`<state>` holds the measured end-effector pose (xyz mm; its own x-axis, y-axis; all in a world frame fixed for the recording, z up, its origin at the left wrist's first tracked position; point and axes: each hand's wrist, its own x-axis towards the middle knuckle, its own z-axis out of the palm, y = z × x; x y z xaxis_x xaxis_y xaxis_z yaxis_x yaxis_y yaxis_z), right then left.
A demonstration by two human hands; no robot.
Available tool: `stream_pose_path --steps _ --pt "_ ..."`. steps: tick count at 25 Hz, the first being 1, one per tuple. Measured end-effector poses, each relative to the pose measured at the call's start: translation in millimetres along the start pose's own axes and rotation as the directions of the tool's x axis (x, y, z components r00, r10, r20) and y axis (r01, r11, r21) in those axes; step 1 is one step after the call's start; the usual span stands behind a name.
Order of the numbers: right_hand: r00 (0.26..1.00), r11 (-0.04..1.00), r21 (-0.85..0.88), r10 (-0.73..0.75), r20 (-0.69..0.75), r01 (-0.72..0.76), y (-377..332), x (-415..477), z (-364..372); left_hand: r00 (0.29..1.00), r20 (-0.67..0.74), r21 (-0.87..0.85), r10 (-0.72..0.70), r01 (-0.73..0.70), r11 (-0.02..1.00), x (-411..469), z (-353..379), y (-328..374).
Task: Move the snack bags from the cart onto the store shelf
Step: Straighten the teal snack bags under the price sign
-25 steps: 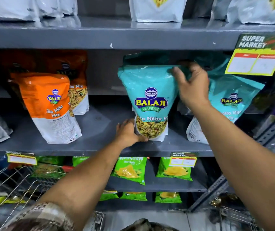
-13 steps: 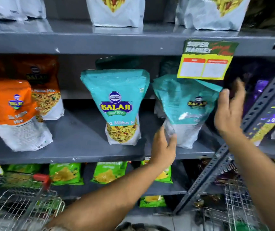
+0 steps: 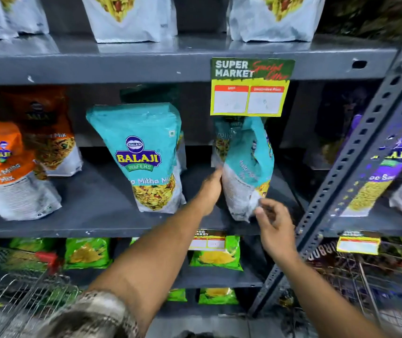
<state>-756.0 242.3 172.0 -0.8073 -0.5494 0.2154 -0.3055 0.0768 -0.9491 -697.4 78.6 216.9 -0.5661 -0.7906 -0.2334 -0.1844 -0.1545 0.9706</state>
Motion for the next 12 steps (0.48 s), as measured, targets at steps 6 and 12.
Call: stream_pose_path --steps 6,12 --pt "0.966 0.96 0.206 0.222 -0.136 -0.191 -12 69 3 0.981 -0.192 -0.241 -0.023 -0.024 0.97 -52 0 -48" --pt "0.947 0.846 0.44 0.321 0.035 -0.302 -14 56 11 0.998 -0.061 -0.206 -0.024 0.011 0.978 -62 19 -42"
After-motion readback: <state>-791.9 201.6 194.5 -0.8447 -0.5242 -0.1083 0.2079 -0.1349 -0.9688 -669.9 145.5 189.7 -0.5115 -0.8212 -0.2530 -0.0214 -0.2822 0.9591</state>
